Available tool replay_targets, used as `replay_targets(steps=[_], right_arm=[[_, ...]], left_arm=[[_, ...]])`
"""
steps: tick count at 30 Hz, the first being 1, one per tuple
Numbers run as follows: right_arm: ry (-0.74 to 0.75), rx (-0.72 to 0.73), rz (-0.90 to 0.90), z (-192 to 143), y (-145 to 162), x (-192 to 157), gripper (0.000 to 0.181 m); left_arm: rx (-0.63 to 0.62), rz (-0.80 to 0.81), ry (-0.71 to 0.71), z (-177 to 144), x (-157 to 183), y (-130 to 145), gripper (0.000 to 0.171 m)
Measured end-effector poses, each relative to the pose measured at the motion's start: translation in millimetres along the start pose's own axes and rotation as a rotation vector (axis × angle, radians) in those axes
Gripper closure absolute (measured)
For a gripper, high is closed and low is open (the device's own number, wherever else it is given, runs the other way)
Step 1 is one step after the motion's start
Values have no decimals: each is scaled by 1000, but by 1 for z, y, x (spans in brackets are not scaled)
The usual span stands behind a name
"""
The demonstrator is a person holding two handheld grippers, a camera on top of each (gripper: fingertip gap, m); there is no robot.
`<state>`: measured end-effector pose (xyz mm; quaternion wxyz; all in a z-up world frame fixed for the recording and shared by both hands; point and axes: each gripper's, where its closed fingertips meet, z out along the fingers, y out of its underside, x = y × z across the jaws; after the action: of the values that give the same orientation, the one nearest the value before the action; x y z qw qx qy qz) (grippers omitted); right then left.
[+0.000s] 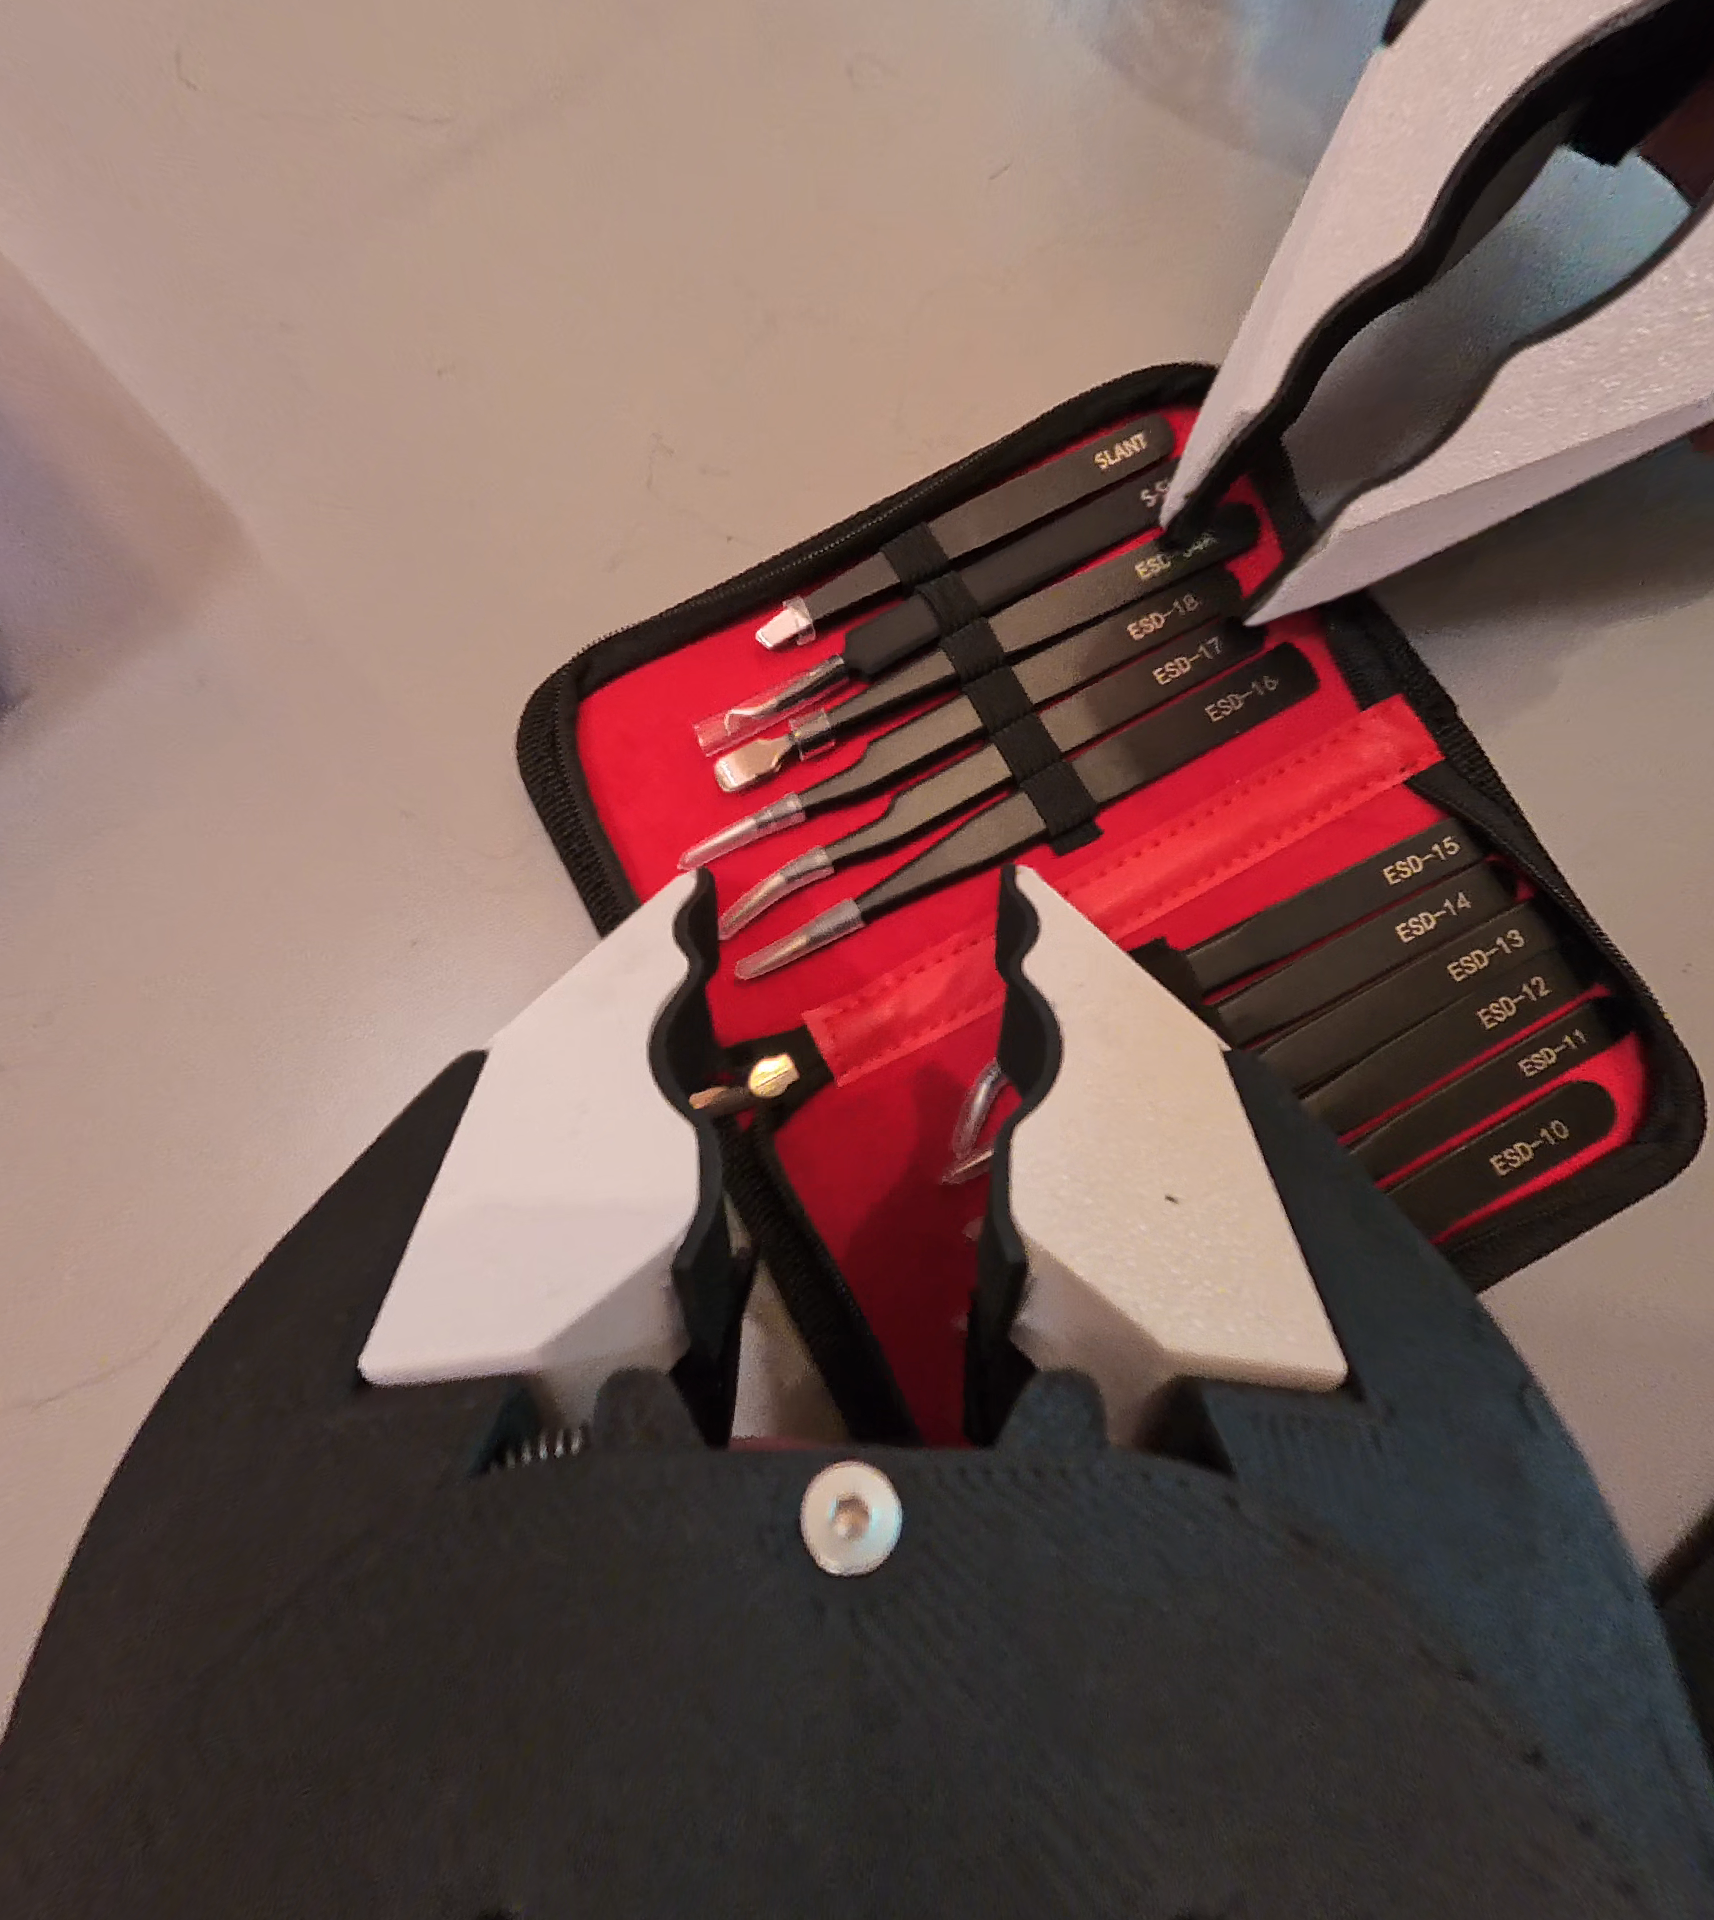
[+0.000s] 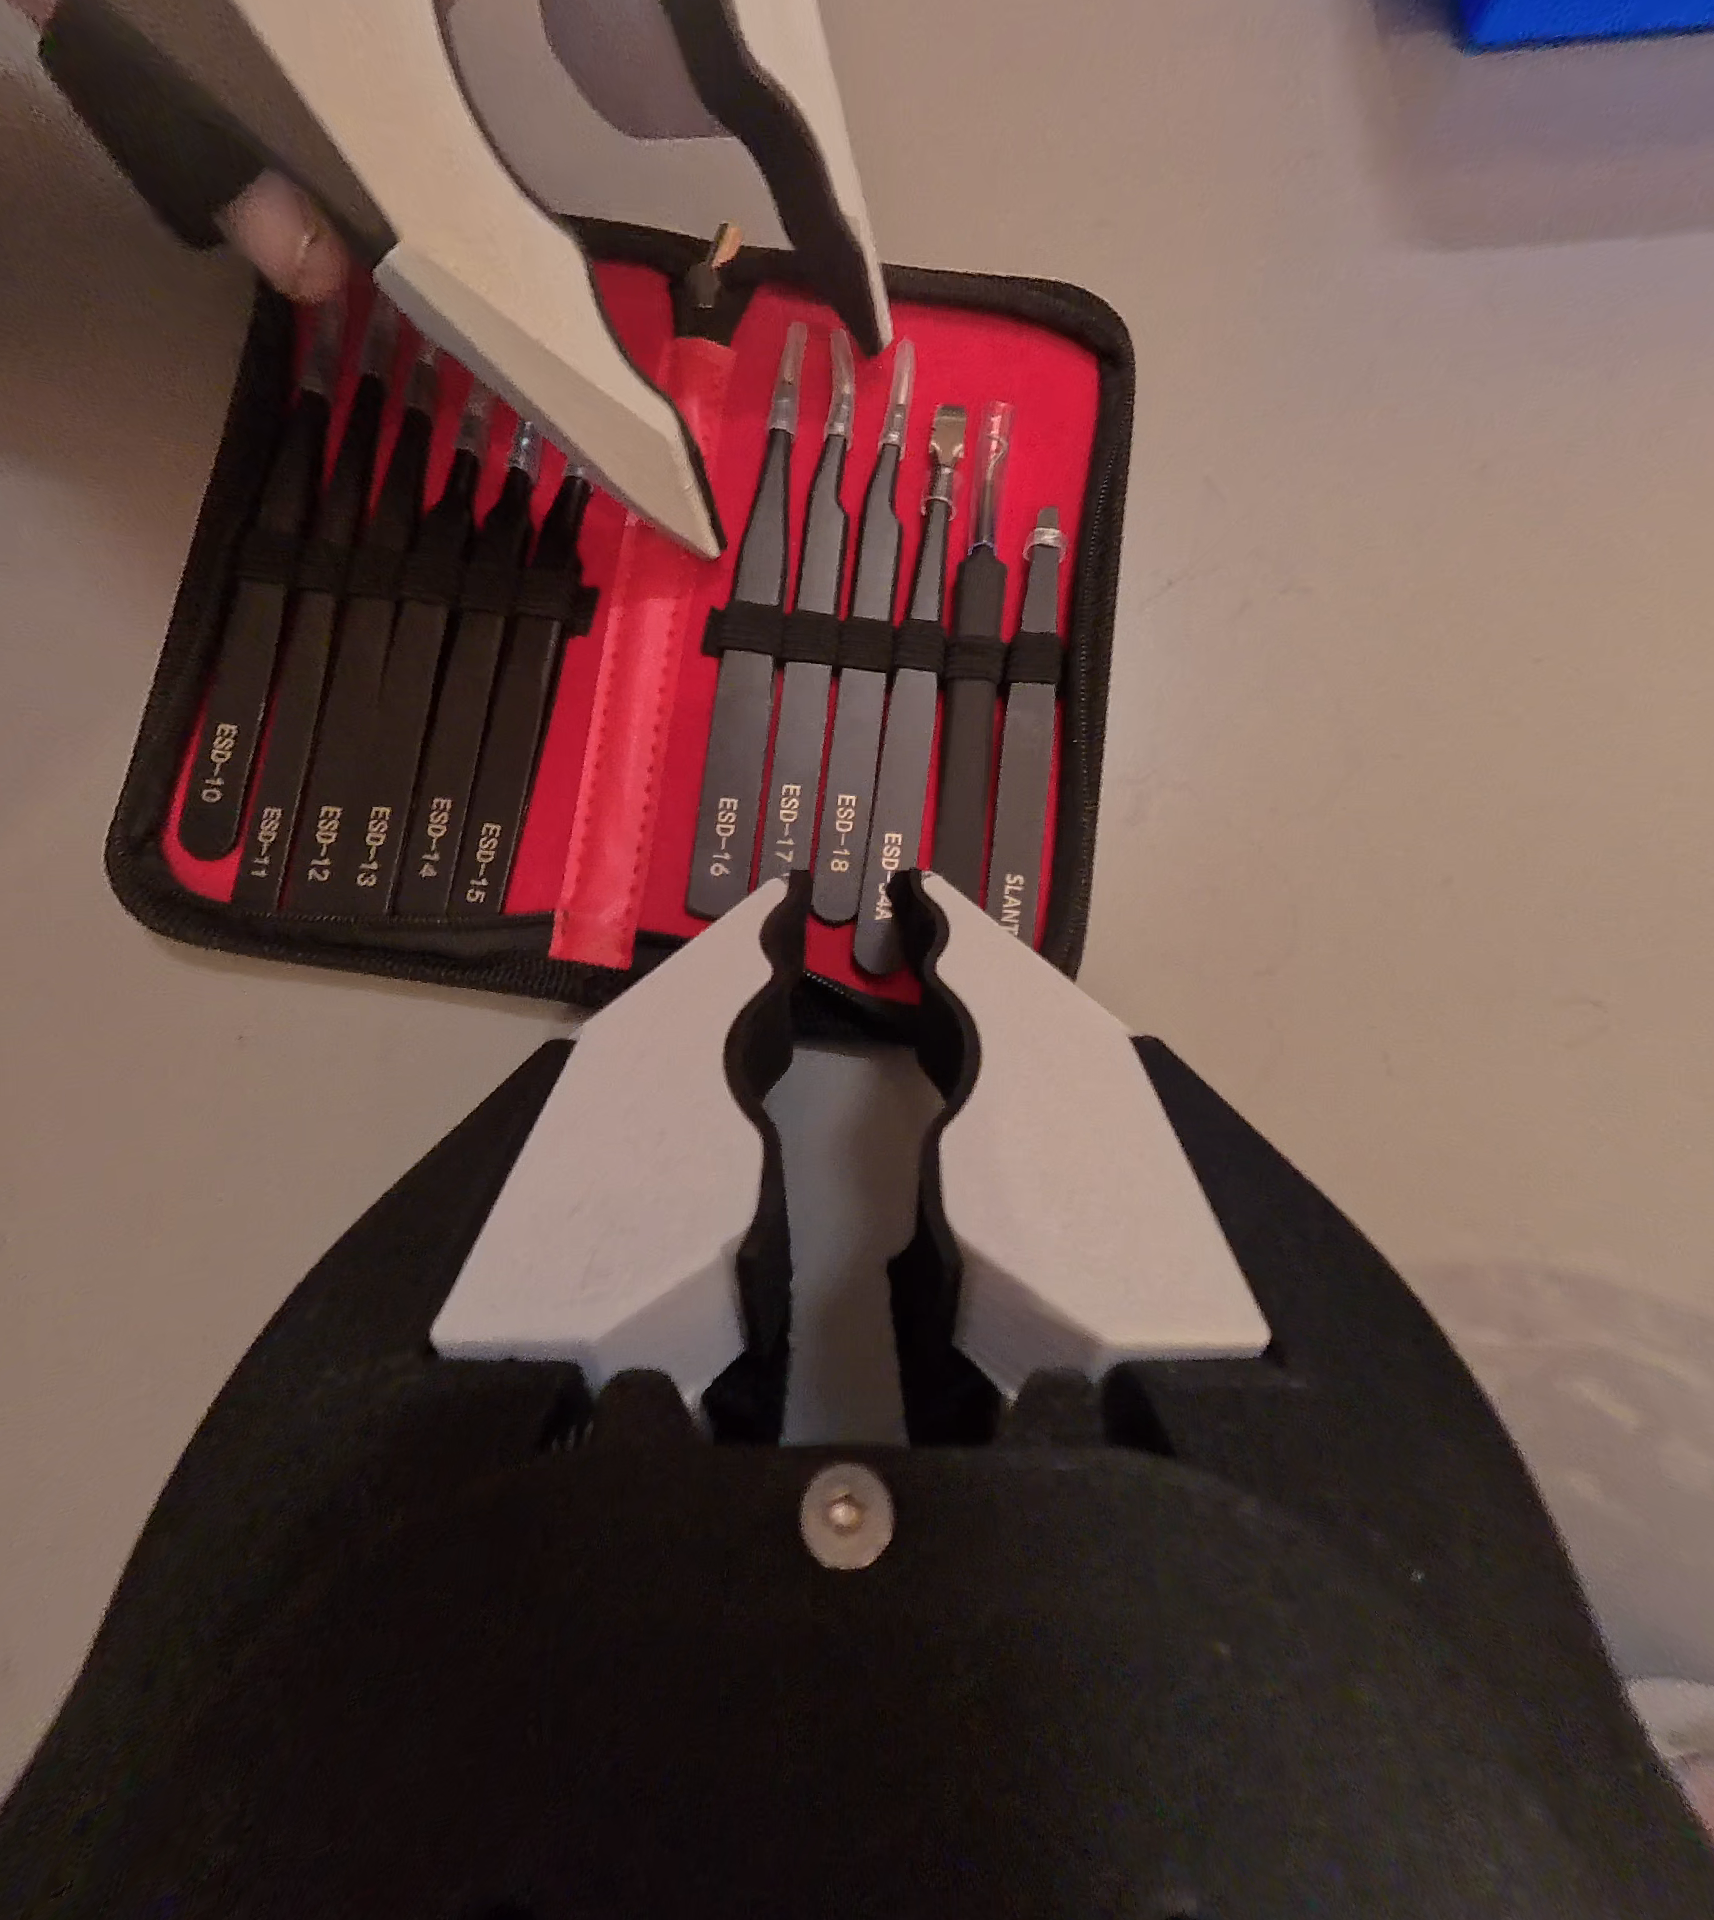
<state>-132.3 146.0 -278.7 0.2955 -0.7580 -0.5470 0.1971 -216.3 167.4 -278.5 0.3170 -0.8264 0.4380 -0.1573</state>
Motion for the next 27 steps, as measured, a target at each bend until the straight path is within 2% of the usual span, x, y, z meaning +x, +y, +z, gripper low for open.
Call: replay_targets(steps=[9,12,16,22,27], right_arm=[[9,-24,-67,-5,6,-2,167],[3,-15,-87,-8,6,-4,177],[6,-27,-118,-9,8,-6,178],[-38,-9,-89,-6,8,-9,179],[21,-11,-77,-2,7,-4,181]], left_arm=[[-34,11,56,6,2,-2,122],[-30,2,59,6,2,-2,122],[-35,4,48,5,1,-1,122],[-39,1,51,5,0,0,121],[-26,-5,57,5,2,0,125]])
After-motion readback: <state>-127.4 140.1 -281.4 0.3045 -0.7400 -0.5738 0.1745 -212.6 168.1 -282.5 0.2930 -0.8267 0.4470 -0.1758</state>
